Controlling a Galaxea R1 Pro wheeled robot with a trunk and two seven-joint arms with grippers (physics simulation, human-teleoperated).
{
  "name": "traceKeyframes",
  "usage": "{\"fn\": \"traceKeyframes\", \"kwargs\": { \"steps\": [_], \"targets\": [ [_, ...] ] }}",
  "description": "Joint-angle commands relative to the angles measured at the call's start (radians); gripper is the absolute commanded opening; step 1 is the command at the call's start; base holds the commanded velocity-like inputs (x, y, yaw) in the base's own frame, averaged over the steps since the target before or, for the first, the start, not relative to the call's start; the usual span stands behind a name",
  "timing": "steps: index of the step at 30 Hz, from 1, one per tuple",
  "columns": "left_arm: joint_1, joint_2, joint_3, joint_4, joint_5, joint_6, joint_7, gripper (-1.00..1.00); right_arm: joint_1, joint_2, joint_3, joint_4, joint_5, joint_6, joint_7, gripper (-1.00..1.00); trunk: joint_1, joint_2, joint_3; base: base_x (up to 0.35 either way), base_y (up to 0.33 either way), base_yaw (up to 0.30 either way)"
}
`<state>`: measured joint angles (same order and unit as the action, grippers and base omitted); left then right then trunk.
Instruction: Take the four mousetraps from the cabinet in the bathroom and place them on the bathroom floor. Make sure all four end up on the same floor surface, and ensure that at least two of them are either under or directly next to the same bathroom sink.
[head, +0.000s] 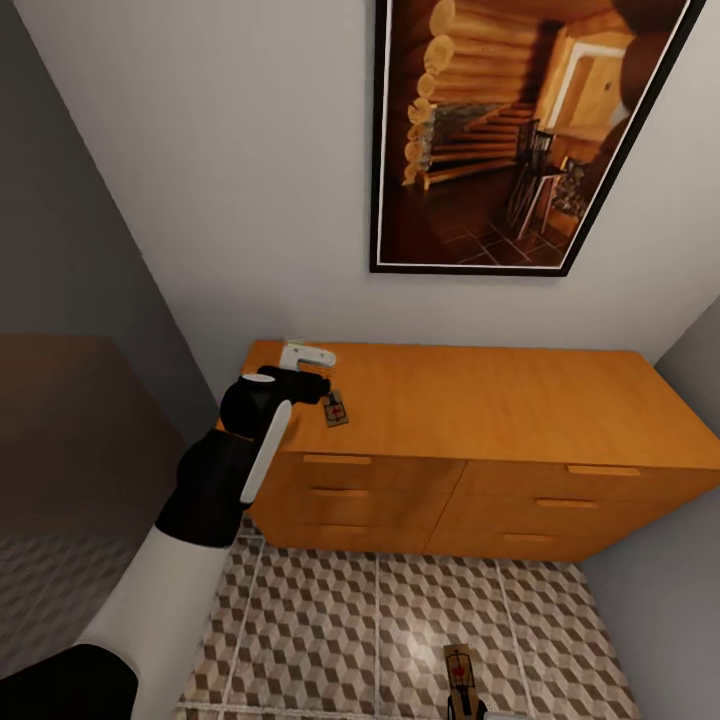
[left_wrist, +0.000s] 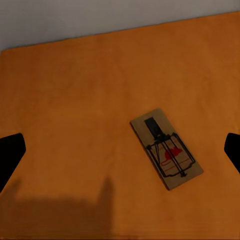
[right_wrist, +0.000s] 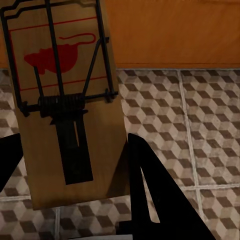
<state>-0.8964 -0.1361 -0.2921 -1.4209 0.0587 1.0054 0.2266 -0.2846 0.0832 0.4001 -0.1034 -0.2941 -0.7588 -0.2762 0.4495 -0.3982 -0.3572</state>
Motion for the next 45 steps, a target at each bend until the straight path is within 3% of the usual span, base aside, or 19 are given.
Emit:
{"fn": "traceKeyframes", "kwargs": {
  "steps": [1,22,45],
  "targets": [
    [0.005,0.006,-0.001,0.005,0.007,0.004,0.007,1.0,-0.001,0.001,0.007,0.001,-0.01,-0.003,-0.003,-1.0,0.0,-0.002,-0.002,0.0,0.0,0.0],
    [0.122,0.013,-0.005,0.103,0.004,-0.016,0.007,1.0,-0.001,-0.009,0.007,0.001,-0.014,-0.003,-0.003,-1.0,0.0,-0.002,-0.002,0.0,0.0,0.0],
    [0.123,0.012,-0.004,0.055,0.004,-0.019,0.011,1.0,-0.001,-0.01,0.006,0.001,-0.014,-0.004,-0.003,-1.0,0.0,-0.002,-0.002,0.0,0.0,0.052]
  ]
}}
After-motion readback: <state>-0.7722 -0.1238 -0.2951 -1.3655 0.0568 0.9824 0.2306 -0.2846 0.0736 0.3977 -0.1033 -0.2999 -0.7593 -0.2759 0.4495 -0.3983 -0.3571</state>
